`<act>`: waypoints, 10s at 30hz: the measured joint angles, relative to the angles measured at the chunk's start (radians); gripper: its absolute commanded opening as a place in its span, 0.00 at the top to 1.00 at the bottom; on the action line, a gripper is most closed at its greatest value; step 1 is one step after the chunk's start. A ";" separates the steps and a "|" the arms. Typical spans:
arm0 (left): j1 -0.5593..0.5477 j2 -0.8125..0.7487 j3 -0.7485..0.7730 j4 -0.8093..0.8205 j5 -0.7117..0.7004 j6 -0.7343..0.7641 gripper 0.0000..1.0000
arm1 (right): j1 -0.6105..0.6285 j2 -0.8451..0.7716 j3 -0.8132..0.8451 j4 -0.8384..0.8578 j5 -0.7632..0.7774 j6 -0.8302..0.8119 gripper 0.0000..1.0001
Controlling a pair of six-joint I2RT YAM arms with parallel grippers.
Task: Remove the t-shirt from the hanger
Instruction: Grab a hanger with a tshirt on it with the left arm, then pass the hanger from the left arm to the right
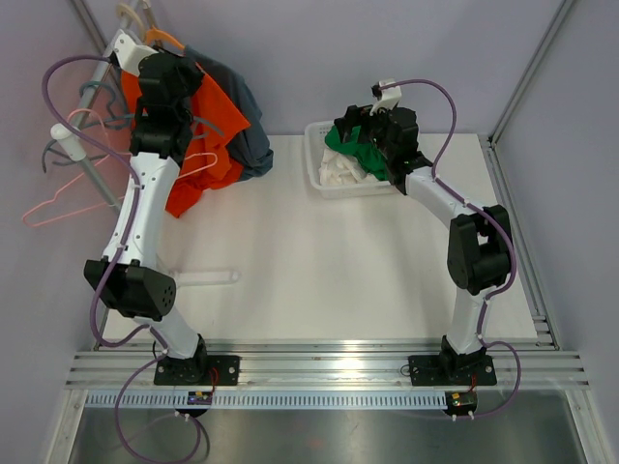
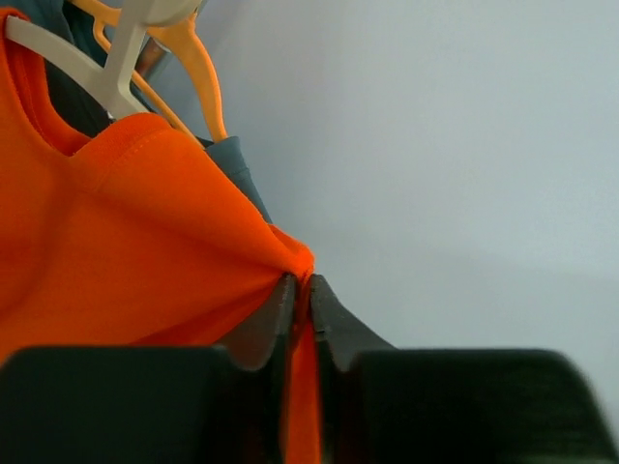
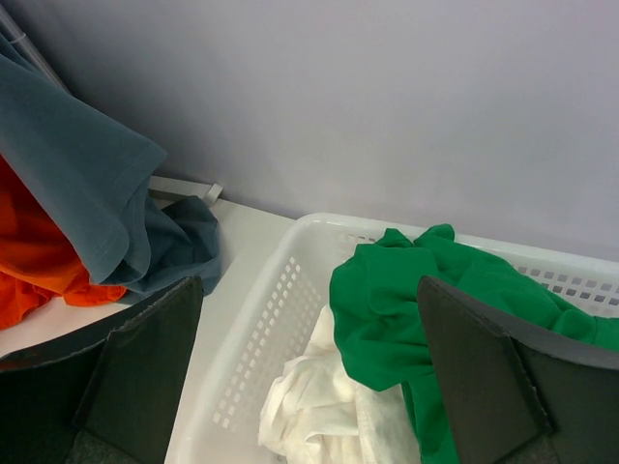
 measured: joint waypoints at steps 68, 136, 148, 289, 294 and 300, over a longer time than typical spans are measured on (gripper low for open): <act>0.074 -0.144 -0.181 0.078 0.005 0.059 0.26 | 0.235 0.747 1.098 0.073 -0.394 0.025 0.10; 0.126 0.134 0.109 -0.212 0.031 0.125 0.59 | 0.492 0.533 0.754 0.068 -0.449 -0.425 1.00; 0.127 0.133 0.101 -0.232 0.010 0.147 0.63 | 0.494 0.499 0.721 0.038 -0.446 -0.475 1.00; -0.309 -0.956 -0.723 -0.184 0.737 0.753 1.00 | 0.253 -0.749 -0.269 -0.195 -0.208 -0.290 0.03; -0.309 -0.972 -0.759 -0.230 0.863 0.808 1.00 | 0.252 -0.743 -0.236 -0.329 -0.360 -0.318 0.07; -0.309 -1.031 -0.898 -0.218 0.942 0.822 1.00 | 0.252 -0.703 -0.190 -0.407 -0.524 -0.314 0.14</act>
